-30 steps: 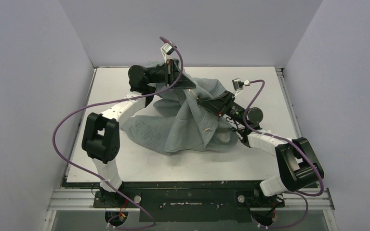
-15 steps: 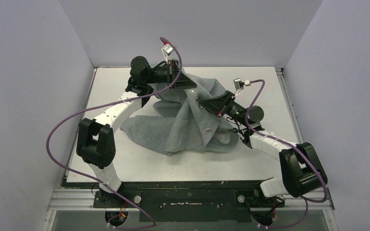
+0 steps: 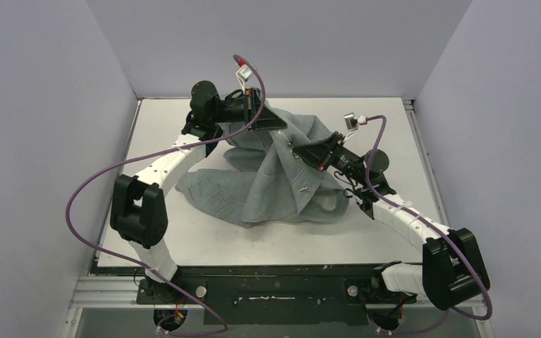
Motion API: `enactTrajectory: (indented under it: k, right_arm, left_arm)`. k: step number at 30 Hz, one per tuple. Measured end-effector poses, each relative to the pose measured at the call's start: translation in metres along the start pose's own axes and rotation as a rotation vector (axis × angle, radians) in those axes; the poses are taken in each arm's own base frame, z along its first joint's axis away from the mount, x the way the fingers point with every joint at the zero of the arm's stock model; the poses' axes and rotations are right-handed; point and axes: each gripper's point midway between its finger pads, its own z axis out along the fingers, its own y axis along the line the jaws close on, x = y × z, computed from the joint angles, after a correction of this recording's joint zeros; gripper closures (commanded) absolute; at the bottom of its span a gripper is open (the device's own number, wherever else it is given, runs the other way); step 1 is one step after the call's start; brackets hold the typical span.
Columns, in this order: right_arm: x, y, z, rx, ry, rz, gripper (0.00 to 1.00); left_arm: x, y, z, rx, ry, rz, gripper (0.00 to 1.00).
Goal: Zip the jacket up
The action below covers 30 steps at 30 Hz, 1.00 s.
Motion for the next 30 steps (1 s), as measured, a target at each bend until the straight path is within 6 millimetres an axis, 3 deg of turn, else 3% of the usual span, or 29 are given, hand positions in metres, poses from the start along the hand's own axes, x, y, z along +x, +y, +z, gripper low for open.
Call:
enactTrajectory:
  k: [15,22,24,27,30]
  right_arm:
    - [0.005,-0.020,0.009,0.233,0.110,-0.183,0.93]
    - [0.014,-0.026,0.011,0.296,0.147,-0.223,0.71]
    - [0.017,-0.026,0.011,0.299,0.151,-0.223,0.69]
    - [0.017,-0.025,0.012,0.299,0.150,-0.224,0.72]
    - [0.017,-0.025,0.012,0.299,0.149,-0.222,0.83]
  left_arm:
    - [0.003,0.017,-0.003,-0.114,0.023,0.055,1.00]
    - [0.007,0.022,-0.006,-0.151,0.036,0.068,1.00]
    - [0.008,0.023,-0.005,-0.154,0.038,0.074,1.00]
    - [0.008,0.024,-0.005,-0.158,0.038,0.075,1.00]
    - [0.009,0.024,-0.004,-0.161,0.038,0.074,1.00]
